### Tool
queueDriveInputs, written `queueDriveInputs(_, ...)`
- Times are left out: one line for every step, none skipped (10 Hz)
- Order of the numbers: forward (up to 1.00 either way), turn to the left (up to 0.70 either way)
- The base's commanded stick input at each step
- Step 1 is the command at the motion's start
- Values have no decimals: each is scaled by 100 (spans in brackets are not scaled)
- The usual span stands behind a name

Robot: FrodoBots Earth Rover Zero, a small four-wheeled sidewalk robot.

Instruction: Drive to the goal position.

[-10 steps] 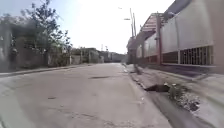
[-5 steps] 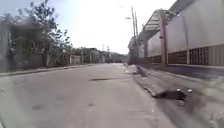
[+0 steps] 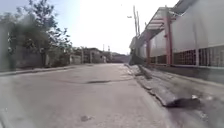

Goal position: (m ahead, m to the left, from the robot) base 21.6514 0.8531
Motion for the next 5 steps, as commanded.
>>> queueDriveInputs(85,0)
queueDriveInputs(85,0)
queueDriveInputs(85,0)
queueDriveInputs(85,0)
queueDriveInputs(85,0)
